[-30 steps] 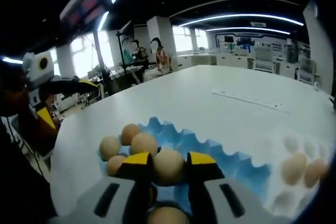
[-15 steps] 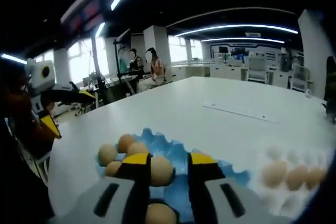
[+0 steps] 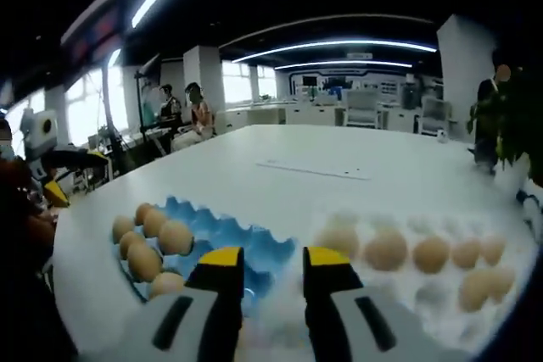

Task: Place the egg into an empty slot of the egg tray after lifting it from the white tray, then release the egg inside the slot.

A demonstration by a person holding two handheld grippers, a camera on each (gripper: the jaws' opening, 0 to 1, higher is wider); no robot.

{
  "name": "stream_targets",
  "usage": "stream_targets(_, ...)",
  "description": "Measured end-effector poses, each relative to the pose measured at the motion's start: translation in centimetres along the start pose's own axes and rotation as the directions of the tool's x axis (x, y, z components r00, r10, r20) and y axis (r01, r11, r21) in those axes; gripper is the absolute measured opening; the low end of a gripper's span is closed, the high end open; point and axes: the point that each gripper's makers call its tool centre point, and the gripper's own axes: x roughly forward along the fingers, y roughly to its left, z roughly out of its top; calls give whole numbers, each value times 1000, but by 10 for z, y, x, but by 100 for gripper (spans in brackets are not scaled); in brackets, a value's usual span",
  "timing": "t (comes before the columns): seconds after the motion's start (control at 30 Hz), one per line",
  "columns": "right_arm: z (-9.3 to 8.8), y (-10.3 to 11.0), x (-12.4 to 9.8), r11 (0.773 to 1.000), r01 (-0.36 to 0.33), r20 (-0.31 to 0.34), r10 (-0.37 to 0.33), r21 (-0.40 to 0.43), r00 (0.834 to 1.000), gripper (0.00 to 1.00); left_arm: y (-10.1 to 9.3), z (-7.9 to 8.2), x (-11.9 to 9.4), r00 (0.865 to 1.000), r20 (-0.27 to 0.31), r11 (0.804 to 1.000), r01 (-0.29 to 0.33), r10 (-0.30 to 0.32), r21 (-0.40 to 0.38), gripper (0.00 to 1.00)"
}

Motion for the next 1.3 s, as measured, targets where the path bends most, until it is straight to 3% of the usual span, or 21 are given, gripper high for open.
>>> stream_targets(0.23, -9, -58, -26, 985, 171, -12, -171, 12, 985, 27, 0, 0, 1, 1000, -2, 1000, 2, -2, 5, 84)
stream_targets(0.4, -7, -103, -49, 949, 316, 5, -316, 14, 949, 28, -1, 2, 2, 1000, 0, 1000, 3, -3, 8, 84)
stream_targets(0.57, -9, -138, -65, 909, 409, 9, -411, 77, 911, 28, -1, 1, 3, 1000, -2, 1000, 4, -4, 7, 84)
stream_targets(0.77, -21, -161, -68, 883, 456, -24, -456, 114, 890, 30, -1, 1, 2, 1000, -1, 1000, 3, -3, 5, 84)
stream_targets(1.0, -40, -163, -58, 891, 444, -90, -436, 99, 895, 32, -1, 0, 0, 1000, -3, 1000, -2, 2, 4, 84)
stream_targets(1.3, -37, -169, -54, 881, 454, -72, -449, 133, 891, 29, 1, -1, -1, 1000, -6, 1000, -7, 7, -1, 84)
